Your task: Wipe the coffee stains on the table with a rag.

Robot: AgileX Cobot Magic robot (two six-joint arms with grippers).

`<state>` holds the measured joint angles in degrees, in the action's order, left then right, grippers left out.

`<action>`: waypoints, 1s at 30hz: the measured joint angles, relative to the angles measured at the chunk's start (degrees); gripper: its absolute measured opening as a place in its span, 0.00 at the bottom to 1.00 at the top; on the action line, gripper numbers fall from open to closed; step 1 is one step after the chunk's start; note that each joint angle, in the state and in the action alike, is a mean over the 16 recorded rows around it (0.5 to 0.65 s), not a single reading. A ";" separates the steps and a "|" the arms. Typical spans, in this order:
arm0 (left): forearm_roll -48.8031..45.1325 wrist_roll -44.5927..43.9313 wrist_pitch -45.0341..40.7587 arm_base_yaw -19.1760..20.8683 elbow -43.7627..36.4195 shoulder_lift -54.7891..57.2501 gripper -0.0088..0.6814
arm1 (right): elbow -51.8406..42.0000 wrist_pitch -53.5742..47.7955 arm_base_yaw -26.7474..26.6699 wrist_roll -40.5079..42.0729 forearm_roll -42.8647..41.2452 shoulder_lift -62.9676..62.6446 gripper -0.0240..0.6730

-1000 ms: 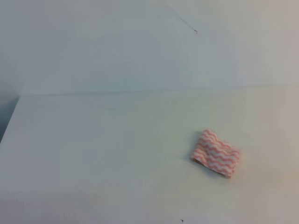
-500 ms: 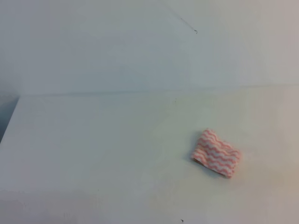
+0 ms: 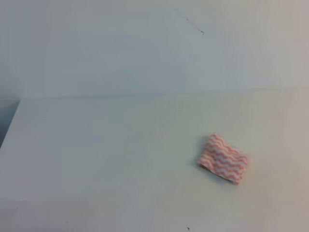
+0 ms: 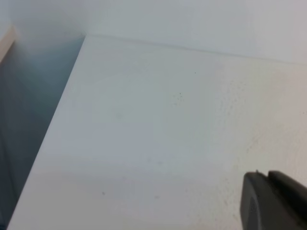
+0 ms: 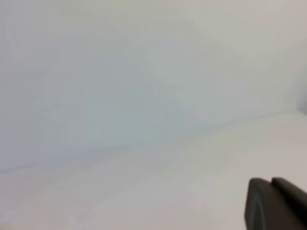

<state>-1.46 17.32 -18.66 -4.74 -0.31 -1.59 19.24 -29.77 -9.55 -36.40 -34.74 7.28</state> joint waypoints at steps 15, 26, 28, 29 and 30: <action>0.00 0.02 0.00 -0.01 0.16 0.00 0.01 | 0.00 10.69 9.38 6.29 0.61 -5.64 0.03; 0.01 0.03 -0.06 -0.05 0.31 0.00 0.01 | -3.74 19.28 12.07 31.88 15.44 -6.26 0.03; 0.01 0.02 -0.06 -0.06 0.31 0.00 0.01 | -5.67 18.87 12.66 34.72 18.61 -6.54 0.03; 0.01 0.02 -0.06 -0.06 0.31 0.00 0.01 | -6.78 18.64 12.94 35.67 19.90 -6.68 0.03; 0.01 0.02 -0.06 -0.06 0.31 0.00 0.01 | -7.96 18.45 13.21 36.24 20.92 -6.82 0.03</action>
<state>-1.45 17.34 -18.72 -4.80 0.00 -1.59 11.28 -11.32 3.66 -0.16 -13.82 0.46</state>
